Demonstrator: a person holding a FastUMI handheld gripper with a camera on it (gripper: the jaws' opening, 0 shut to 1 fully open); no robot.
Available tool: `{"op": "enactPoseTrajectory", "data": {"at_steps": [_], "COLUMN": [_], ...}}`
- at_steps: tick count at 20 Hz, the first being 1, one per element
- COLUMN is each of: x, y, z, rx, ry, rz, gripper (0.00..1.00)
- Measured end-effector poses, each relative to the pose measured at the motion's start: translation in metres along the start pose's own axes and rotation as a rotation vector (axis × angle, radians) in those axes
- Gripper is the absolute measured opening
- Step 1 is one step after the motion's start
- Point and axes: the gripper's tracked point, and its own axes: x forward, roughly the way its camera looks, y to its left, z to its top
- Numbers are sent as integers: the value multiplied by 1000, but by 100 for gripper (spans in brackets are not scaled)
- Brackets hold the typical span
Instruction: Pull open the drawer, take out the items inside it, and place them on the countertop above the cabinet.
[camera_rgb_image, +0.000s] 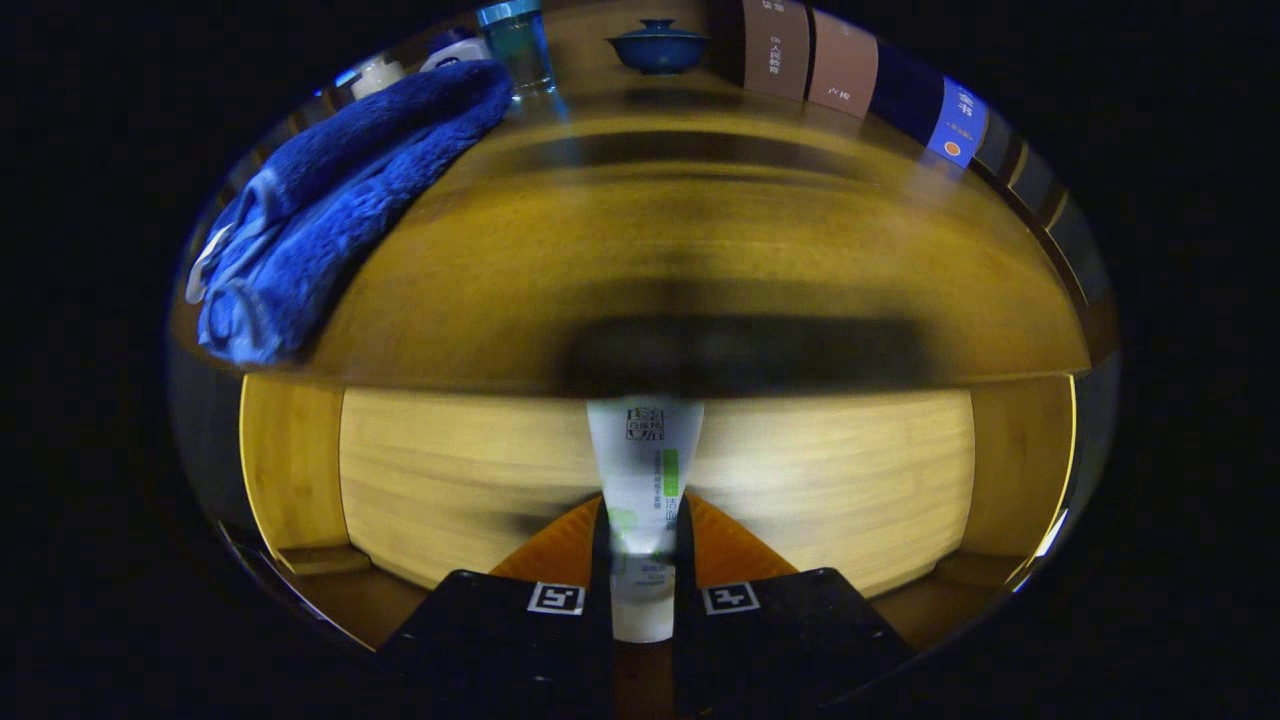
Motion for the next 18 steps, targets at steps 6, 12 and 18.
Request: {"op": "enactPoseTrajectory", "data": {"at_steps": [6,12,18], "x": [-60,-118,-146], "y": [15,14,0], "z": [3,15,76], "rx": [2,12,32], "ry": [-106,-196,-262], "rz": [91,127,116], "gripper": [28,28,28]}}
